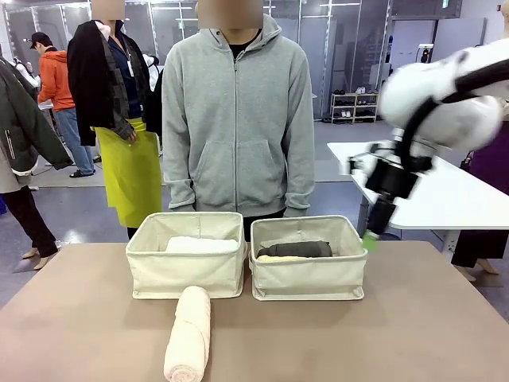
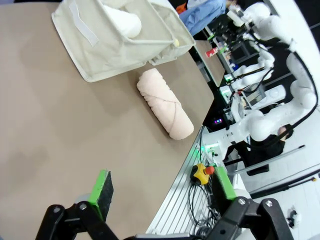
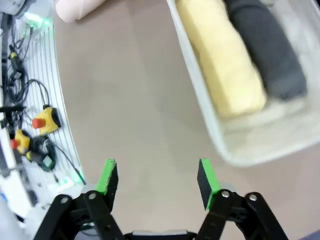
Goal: Divide the towels into two baskets.
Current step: Pick up one hotel-folded towel from the bottom of the table and place it in the Fabric basket indicated by the person.
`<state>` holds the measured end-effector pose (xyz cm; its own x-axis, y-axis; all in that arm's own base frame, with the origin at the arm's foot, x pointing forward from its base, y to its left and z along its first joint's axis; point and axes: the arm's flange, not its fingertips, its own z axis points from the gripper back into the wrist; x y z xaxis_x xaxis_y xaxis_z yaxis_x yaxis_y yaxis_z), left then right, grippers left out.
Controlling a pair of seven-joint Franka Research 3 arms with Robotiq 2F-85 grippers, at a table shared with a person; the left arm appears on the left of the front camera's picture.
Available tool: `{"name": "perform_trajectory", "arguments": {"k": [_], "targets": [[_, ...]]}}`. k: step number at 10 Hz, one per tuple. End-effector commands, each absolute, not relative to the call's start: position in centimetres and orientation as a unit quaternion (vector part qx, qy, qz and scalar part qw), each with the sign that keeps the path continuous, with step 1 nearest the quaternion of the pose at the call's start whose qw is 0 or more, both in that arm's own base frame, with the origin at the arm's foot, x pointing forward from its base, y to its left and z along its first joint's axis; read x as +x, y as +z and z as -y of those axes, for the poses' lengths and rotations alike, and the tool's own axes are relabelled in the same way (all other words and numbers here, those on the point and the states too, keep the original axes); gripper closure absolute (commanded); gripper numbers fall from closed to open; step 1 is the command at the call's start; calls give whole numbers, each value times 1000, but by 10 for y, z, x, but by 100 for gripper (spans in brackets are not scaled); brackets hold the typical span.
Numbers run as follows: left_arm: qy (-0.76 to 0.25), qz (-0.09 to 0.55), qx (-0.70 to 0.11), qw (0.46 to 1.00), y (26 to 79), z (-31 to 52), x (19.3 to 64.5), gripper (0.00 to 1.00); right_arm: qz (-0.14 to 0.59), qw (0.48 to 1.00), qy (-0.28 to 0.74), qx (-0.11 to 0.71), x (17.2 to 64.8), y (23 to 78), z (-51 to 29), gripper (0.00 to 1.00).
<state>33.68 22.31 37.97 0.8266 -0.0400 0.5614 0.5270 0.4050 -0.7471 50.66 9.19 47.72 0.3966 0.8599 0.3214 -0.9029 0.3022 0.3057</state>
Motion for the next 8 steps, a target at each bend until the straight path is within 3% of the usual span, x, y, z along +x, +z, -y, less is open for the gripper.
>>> {"name": "perform_trajectory", "arguments": {"k": [1,3,5,6,8], "targets": [[-179,232,-517,804,383,-224,331,0,99,811,473,329,488,460,-33,20],[-179,232,-517,804,383,-224,331,0,119,806,364,451,476,442,40,20],[-179,232,-517,804,383,-224,331,0,89,798,256,538,450,418,119,20],[-179,232,-517,804,383,-224,331,0,83,764,240,594,433,403,150,20],[-179,232,-517,804,383,-224,331,0,60,762,149,627,400,373,195,20]]}}
